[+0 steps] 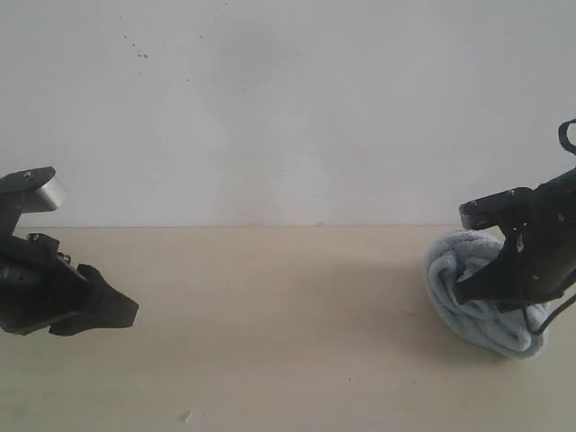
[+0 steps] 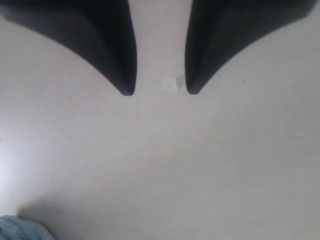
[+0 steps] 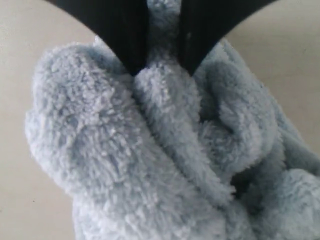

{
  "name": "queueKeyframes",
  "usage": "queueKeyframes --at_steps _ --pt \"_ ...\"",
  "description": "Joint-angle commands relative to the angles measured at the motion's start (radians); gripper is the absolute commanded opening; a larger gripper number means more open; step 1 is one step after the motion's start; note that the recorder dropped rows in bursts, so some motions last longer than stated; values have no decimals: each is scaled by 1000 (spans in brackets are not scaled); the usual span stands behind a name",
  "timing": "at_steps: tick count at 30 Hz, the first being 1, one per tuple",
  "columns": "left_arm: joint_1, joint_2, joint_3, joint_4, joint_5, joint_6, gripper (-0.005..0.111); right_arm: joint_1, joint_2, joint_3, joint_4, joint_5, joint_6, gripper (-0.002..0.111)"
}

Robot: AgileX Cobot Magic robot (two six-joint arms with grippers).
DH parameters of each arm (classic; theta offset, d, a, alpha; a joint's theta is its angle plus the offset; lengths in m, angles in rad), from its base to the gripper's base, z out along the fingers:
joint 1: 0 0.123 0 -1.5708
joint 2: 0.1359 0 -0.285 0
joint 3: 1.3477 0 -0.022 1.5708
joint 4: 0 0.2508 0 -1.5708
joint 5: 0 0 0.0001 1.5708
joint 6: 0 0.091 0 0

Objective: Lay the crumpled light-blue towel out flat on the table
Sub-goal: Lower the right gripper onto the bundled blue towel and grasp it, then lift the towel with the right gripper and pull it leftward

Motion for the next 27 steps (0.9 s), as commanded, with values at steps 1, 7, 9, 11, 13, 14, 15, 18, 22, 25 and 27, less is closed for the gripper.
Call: queueKeyframes --at_steps 1,7,9,11,13,14,15,18,22,25,27 --pt "-6 1 -8 -13 31 54 6 -2 -21 -8 33 -12 14 0" --pt "-6 1 -8 -13 34 61 4 32 -180 -10 374 -23 -232 0" --pt "-6 1 -8 -23 34 61 4 62 -253 -10 526 -46 -385 0" --pt "-6 1 -8 -25 34 61 4 95 -340 -10 626 -64 -486 0" --pt "-6 1 -8 -25 34 61 4 129 -434 -10 697 -86 -552 0" --pt "-6 1 -8 -25 34 61 4 143 -471 -10 704 -93 -568 0" --pt "-6 1 -8 -25 34 61 4 153 -516 -10 704 -102 -586 0" --pt "-6 1 -8 -25 34 61 4 156 -598 -10 657 -102 -631 0" --pt "-6 1 -8 -25 30 61 4 107 -590 -10 541 -51 -581 0" --pt "-6 1 -8 -13 28 61 4 56 -534 -10 514 38 -549 0" --pt "-6 1 -6 21 28 61 4 28 -491 -10 493 105 -527 0"
